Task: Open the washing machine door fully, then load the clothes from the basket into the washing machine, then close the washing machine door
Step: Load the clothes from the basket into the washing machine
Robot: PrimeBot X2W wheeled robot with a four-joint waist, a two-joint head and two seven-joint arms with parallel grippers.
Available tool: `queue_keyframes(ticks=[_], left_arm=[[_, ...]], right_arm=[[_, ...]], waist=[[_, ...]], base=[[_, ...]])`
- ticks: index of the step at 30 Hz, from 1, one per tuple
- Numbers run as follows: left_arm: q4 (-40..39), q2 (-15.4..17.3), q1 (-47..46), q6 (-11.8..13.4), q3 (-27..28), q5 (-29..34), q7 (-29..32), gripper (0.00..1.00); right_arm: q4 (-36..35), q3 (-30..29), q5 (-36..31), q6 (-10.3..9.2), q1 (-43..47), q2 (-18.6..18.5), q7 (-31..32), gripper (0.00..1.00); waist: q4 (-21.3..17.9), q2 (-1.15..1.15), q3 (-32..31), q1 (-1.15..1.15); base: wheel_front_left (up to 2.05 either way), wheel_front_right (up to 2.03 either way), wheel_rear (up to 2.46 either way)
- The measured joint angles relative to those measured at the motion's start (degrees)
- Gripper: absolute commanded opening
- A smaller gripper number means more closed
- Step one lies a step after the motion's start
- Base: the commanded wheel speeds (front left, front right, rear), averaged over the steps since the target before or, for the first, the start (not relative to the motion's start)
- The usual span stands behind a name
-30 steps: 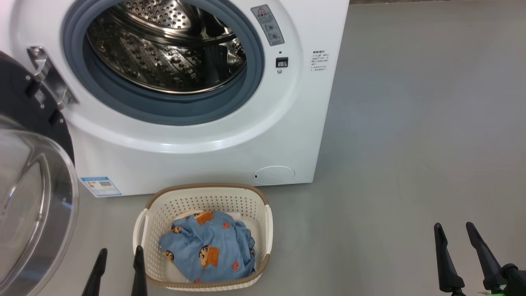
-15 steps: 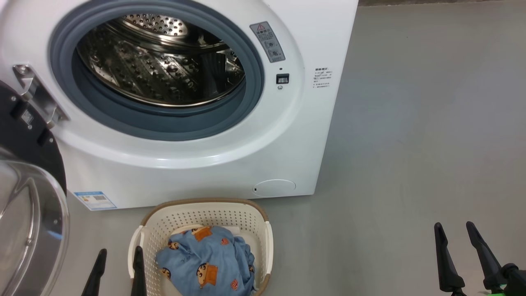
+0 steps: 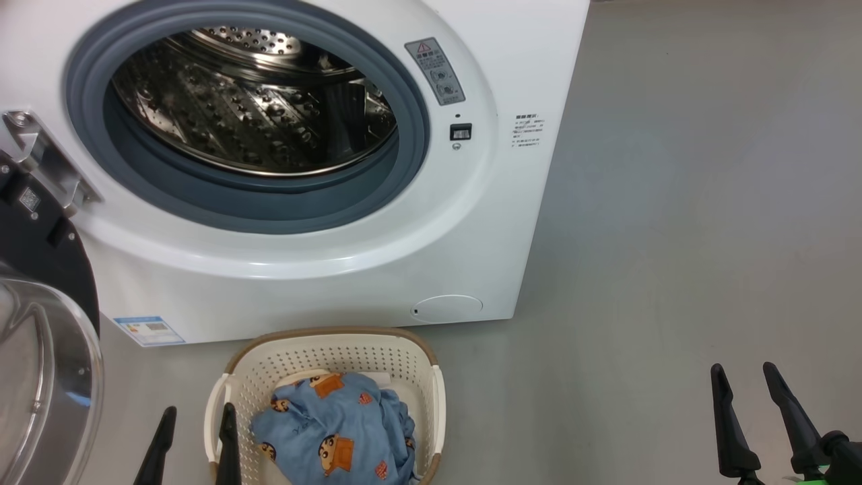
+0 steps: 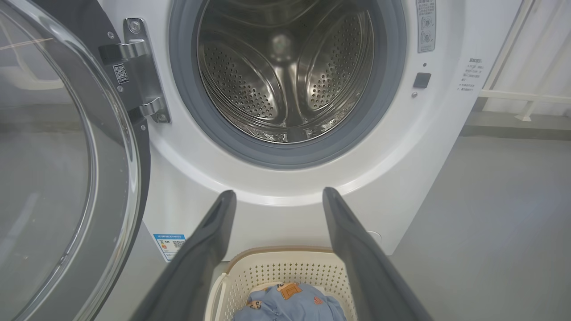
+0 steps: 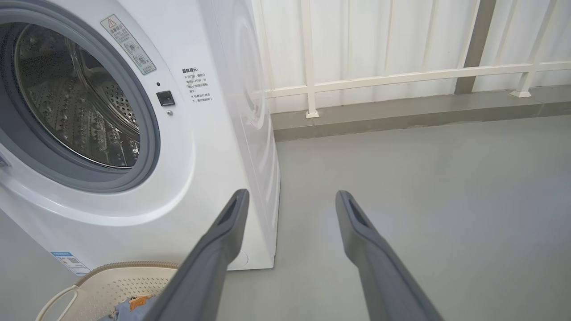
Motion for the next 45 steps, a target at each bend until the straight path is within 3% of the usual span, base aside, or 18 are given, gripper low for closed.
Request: queue_keyframes(ticks=[20,37,45], left_arm=[[2.88,-0.01,-1.69,-1.10,1.37,1.83,0.00,1.00],[15.22,1.10,-8.43,-3.11,1.58,-0.96,0.16,1.00],[21.26,3.00,-13.78,-3.32,0.38,-3.79,4.37,1.00]], right_arm=[[-0.09,0.76,0.00,0.00,-1.82,0.89,0.00,1.00],[0.10,2.82,1.70,0.00,-6.18,1.09,0.00,1.00],[0.13,4.71,4.11,0.00,-8.33,1.10,-0.01,1.00]], waist=[[-1.64,0.00,4.02,0.00],[-6.62,0.00,10.44,0.00],[-9.16,0.00,14.68,0.00]], base=[[0.00,0.00,0.00],[0.00,0.00,0.00],[0.00,0.00,0.00]])
